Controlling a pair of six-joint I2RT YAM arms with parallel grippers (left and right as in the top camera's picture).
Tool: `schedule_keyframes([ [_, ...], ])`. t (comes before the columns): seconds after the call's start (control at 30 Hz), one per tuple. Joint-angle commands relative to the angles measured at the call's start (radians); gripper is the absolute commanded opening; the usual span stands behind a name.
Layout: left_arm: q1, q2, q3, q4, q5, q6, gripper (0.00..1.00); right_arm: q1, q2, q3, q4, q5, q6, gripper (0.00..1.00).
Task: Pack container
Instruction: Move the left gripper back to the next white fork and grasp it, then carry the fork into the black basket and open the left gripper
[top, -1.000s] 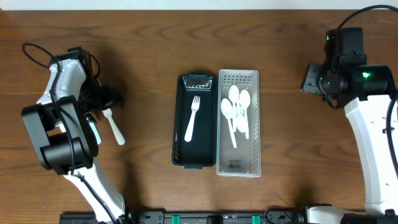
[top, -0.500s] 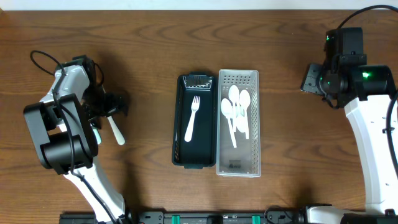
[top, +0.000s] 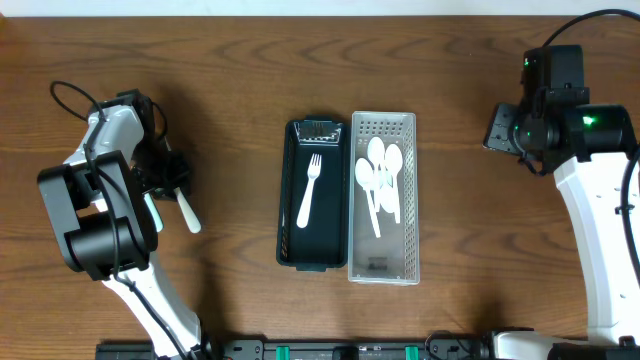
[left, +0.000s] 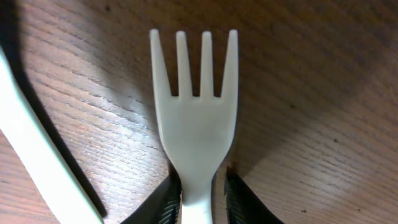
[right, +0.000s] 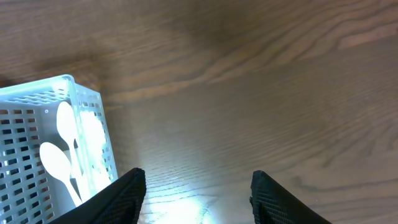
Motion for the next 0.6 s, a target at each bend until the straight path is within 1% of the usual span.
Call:
schedule_keyframes([
  [0.0, 0.0, 0.014, -0.024, 0.006, -0.002, 0.006, 0.24, -0.008, 0.0, -0.006, 0.0, 0.008, -0.008, 0.58],
  [0.13, 0.0, 0.013, -0.023, 0.003, -0.002, 0.006, 0.19, -0.008, 0.0, -0.006, -0.001, 0.008, -0.008, 0.58],
  [0.2, 0.0, 0.006, -0.022, 0.003, -0.002, 0.006, 0.13, -0.008, 0.0, -0.006, -0.001, 0.008, -0.008, 0.58],
  [0.33, 0.0, -0.031, -0.011, -0.006, -0.003, 0.006, 0.07, -0.008, 0.0, -0.006, -0.001, 0.008, -0.008, 0.58],
  [0.43, -0.008, -0.086, 0.002, -0.019, -0.005, 0.006, 0.06, -0.008, 0.0, -0.006, -0.001, 0.008, -0.008, 0.58],
  [0.57, -0.049, -0.224, 0.023, -0.051, -0.005, 0.005, 0.06, -0.008, 0.0, -0.006, -0.001, 0.008, -0.008, 0.58],
])
